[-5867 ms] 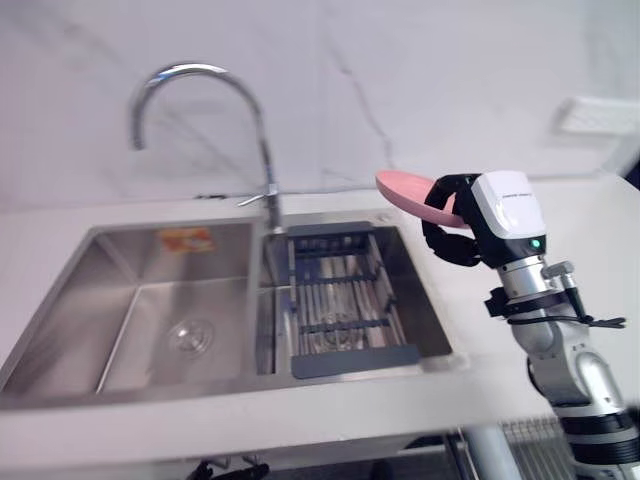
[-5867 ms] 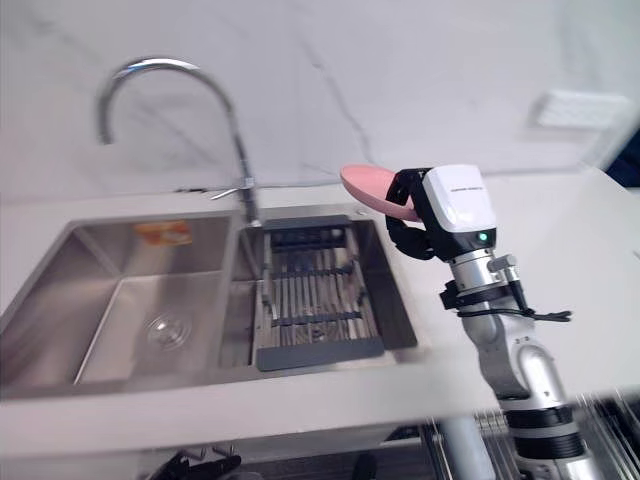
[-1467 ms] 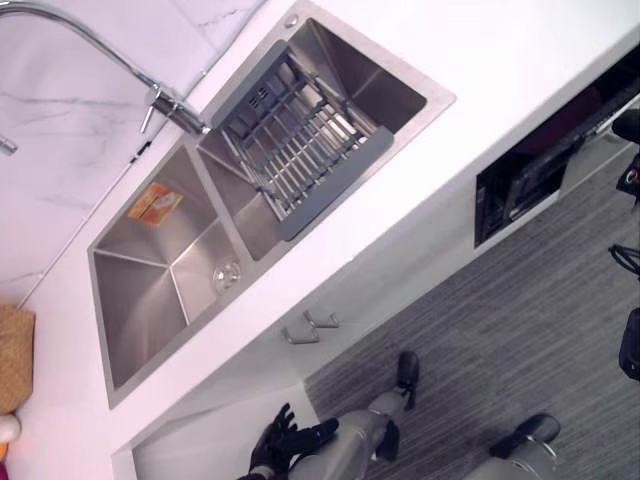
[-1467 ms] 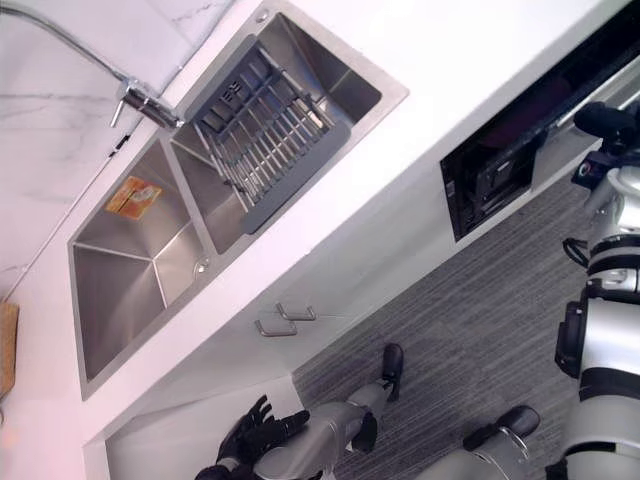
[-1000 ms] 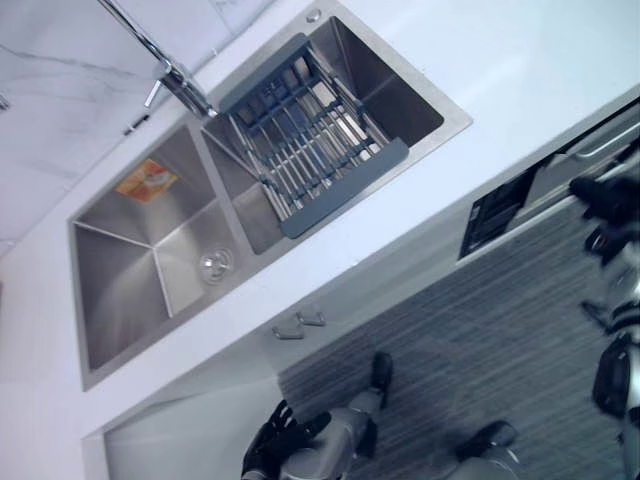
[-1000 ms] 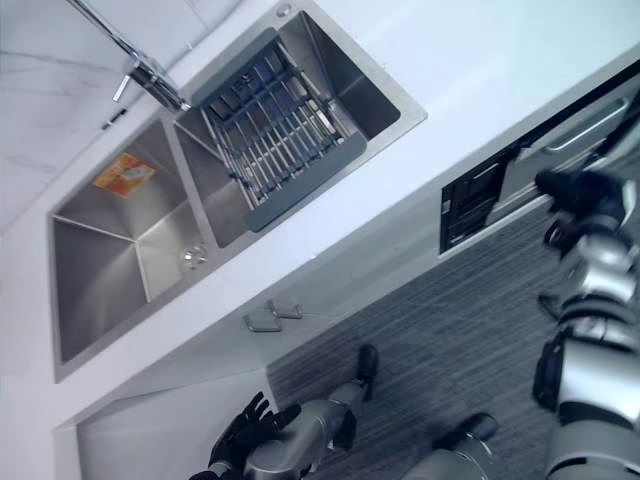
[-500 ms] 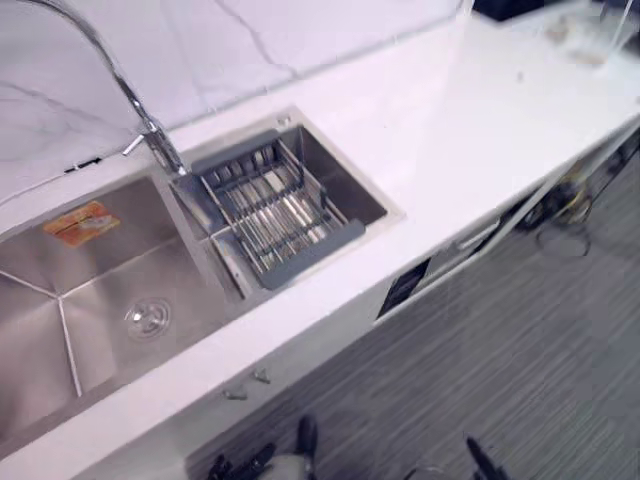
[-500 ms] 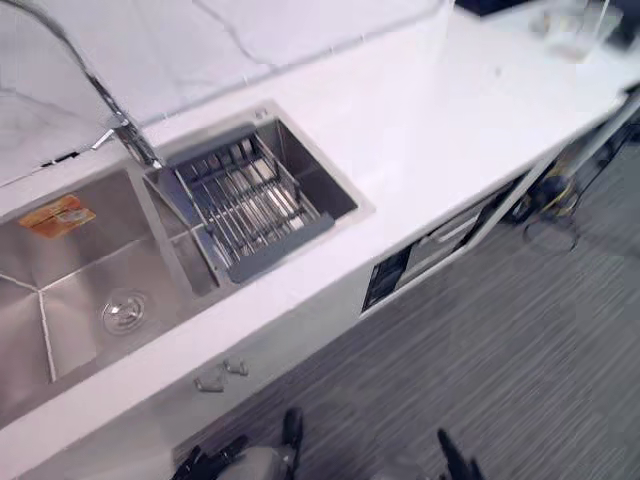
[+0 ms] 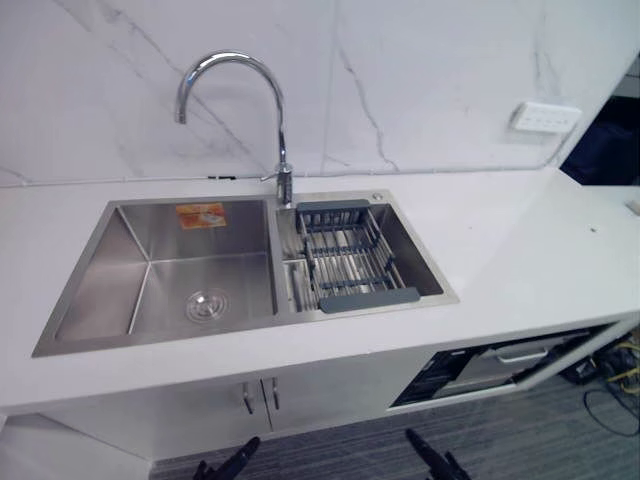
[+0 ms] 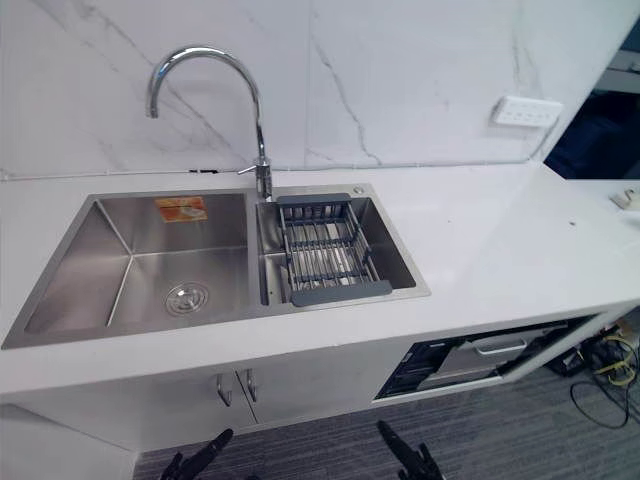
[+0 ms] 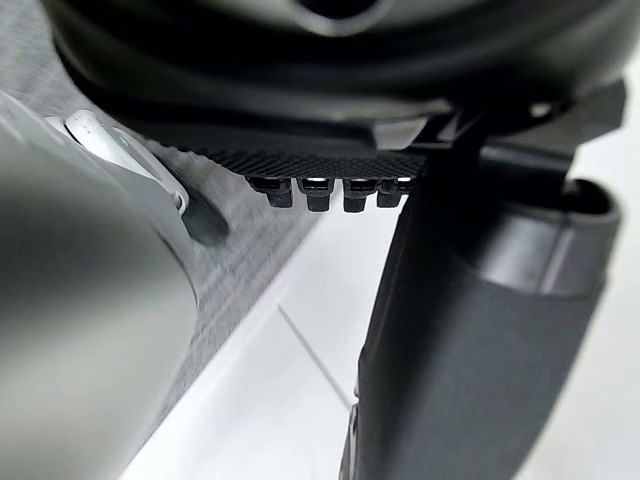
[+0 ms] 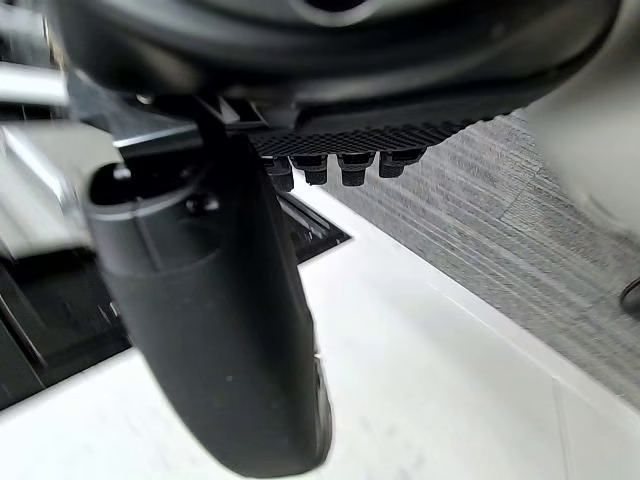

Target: Walk over to the sink, pick up the cup, carry it to the dishwasher, place the cup inside the dishwasher, then close the dishwasher door

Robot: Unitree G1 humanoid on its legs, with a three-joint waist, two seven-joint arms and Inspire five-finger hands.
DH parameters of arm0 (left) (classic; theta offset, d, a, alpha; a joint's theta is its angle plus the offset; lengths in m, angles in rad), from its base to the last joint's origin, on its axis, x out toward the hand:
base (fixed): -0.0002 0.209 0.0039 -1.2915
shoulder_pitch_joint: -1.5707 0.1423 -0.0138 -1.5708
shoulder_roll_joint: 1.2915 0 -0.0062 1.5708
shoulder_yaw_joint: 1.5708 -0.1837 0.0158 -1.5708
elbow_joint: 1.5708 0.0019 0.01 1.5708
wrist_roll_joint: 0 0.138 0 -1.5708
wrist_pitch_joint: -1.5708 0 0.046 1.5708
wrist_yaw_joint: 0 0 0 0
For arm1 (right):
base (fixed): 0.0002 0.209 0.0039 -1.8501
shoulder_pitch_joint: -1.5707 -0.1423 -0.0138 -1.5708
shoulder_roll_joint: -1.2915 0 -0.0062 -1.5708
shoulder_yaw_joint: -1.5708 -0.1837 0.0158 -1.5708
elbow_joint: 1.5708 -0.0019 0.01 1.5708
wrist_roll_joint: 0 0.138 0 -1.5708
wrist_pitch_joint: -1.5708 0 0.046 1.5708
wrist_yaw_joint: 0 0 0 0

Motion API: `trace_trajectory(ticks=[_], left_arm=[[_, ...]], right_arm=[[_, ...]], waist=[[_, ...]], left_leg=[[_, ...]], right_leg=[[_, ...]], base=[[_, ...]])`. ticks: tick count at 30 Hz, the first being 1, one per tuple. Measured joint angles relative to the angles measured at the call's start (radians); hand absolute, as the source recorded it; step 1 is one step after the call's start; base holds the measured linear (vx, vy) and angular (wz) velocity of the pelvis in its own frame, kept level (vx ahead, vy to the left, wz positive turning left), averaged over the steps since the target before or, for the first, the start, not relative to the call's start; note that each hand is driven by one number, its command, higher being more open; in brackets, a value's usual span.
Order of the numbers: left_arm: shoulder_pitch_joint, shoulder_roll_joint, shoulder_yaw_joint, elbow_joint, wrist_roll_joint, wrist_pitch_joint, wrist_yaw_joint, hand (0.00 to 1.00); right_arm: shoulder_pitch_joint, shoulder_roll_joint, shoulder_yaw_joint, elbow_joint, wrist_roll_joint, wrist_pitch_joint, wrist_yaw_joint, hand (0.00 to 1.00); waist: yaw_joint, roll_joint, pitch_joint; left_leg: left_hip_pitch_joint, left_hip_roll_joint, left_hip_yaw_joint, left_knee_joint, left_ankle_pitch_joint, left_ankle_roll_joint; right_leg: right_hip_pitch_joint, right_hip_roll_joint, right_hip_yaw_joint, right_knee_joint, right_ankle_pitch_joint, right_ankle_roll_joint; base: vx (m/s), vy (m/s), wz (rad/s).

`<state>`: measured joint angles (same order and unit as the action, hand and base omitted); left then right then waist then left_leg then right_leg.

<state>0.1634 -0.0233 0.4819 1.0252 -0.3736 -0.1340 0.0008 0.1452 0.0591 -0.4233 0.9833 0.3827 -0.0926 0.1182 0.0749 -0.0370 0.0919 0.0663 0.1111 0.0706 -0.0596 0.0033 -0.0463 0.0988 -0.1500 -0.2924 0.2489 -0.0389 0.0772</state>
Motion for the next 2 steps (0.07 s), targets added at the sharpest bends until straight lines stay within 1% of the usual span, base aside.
trace_trajectory(ticks=[1, 2], left_arm=[[0.005, -0.003, 0.005, 0.001, -0.001, 0.001, 0.003, 1.0], [0.015, -0.004, 0.005, 0.003, -0.001, 0.004, 0.007, 1.0]], right_arm=[[0.0, -0.002, 0.0, 0.001, -0.012, 0.005, -0.004, 1.0], [0.005, -0.007, 0.0, 0.003, -0.032, 0.018, -0.009, 1.0]], waist=[[-0.001, 0.001, -0.003], [-0.002, 0.007, -0.009]], left_leg=[[0.009, 0.0, 0.006, -0.014, 0.001, -0.001], [0.026, 0.004, 0.014, -0.033, 0.009, -0.005]], right_leg=[[0.009, 0.0, -0.007, -0.009, 0.0, 0.0], [0.028, 0.002, -0.02, -0.023, 0.0, 0.0]], base=[[0.07, -0.07, 0.18], [0.06, -0.056, 0.14]])
